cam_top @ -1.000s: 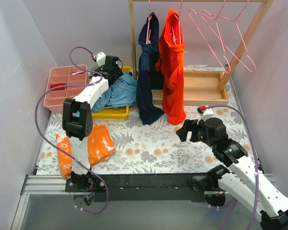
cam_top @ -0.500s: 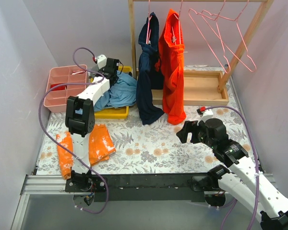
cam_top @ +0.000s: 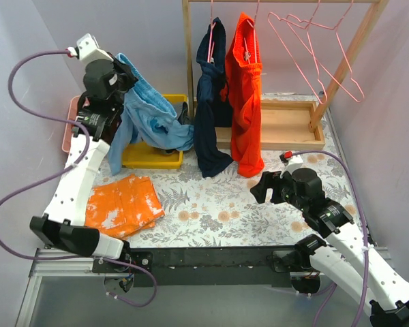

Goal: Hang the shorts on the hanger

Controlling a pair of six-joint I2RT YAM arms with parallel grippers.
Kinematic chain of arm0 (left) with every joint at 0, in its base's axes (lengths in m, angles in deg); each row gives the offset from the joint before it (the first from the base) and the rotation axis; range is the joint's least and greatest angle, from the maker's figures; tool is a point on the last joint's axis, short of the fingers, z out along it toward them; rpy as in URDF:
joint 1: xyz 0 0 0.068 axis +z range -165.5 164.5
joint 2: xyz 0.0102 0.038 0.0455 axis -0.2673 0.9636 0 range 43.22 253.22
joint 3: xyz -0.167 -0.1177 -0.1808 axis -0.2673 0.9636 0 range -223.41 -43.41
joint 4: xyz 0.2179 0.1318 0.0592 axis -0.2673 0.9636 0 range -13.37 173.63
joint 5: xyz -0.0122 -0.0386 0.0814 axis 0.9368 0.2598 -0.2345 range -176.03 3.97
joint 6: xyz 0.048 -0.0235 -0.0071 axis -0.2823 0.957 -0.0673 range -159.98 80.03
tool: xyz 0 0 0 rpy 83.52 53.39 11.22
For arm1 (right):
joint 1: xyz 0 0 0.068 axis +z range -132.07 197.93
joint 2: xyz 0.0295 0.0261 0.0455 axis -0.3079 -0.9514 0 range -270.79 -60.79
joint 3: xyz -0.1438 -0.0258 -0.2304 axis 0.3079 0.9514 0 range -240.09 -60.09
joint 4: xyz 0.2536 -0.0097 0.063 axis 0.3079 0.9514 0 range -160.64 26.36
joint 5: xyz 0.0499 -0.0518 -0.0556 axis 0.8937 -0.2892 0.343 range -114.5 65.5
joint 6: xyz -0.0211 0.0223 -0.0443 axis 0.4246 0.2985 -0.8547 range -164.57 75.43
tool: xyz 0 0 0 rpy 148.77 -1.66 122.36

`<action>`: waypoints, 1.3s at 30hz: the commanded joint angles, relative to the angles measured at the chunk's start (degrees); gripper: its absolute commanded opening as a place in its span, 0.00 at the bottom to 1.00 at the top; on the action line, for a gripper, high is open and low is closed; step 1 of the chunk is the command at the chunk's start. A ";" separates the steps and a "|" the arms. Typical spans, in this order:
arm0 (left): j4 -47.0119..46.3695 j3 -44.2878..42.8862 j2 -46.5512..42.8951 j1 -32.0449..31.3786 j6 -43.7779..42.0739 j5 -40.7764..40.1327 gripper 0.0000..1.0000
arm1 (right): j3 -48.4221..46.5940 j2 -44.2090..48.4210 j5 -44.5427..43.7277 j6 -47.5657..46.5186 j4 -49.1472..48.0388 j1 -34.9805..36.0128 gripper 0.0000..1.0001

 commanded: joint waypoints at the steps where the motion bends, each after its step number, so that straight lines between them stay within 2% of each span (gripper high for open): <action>1: -2.16 -2.06 -6.26 0.37 -2.60 13.05 0.00 | -3.72 -0.48 0.82 -0.92 -1.62 -0.35 0.94; 2: -2.07 -3.29 -7.92 0.20 -2.60 15.70 0.00 | -4.16 -0.56 2.56 -1.01 -1.79 -0.35 0.94; 3: -2.07 -4.43 -9.24 0.19 -2.60 23.12 0.00 | -4.86 -0.74 3.71 -1.19 -2.05 -0.35 0.94; 6: -1.37 -5.15 -13.02 0.28 -2.17 35.11 0.00 | -10.64 -1.27 11.07 -0.23 -3.63 -0.35 0.93; 9: -1.11 0.46 -15.84 0.19 -0.76 41.81 0.00 | -11.64 -1.27 20.65 7.91 -10.99 -0.17 0.93; 11: -1.19 3.90 -17.16 0.19 -0.67 43.66 0.00 | -10.67 -1.97 21.03 11.10 -16.88 0.61 0.93; 13: -1.02 7.50 -19.71 0.19 -0.49 43.59 0.00 | -9.52 -5.39 17.37 15.06 -23.64 5.24 0.92; 16: -0.84 12.59 -22.52 0.19 0.03 44.55 0.00 | -14.25 -14.77 1.24 15.25 -27.45 23.14 0.92; 17: -0.58 14.44 -22.88 0.19 0.21 44.90 0.00 | -15.22 -17.76 -6.40 15.68 -29.37 25.38 0.92; 20: -0.49 16.91 -24.54 0.11 0.65 45.51 0.00 | -15.23 -23.39 -12.95 19.98 -34.64 28.47 0.92; 24: 0.30 19.20 -26.48 0.02 0.48 44.91 0.00 | -17.25 -31.49 -16.76 23.59 -39.23 30.06 0.92; 29: 1.79 20.26 -29.03 0.11 -0.23 44.02 0.00 | -24.63 -42.37 -21.68 24.04 -38.62 32.78 0.88; 31: 2.23 20.34 -29.64 0.02 -0.40 43.67 0.00 | -26.91 -44.85 -22.38 23.51 -37.39 33.22 0.84; 34: 3.11 20.08 -31.05 0.11 -1.19 42.89 0.00 | -30.17 -46.88 -24.66 20.62 -34.51 33.75 0.63; 35: 4.07 19.39 -31.49 0.11 -2.15 41.75 0.00 | -32.18 -46.36 -26.50 19.57 -33.10 33.93 0.32; 36: 4.60 18.86 -32.45 0.11 -2.68 40.96 0.00 | -33.07 -45.57 -27.73 16.86 -31.60 34.71 0.15; 37: 4.95 18.42 -32.98 0.11 -3.47 40.34 0.00 | -34.03 -44.87 -28.88 15.44 -27.93 35.07 0.03; 39: 5.75 16.75 -34.56 0.11 -5.92 37.36 0.00 | -37.71 -41.88 -31.17 11.66 -24.75 36.20 0.01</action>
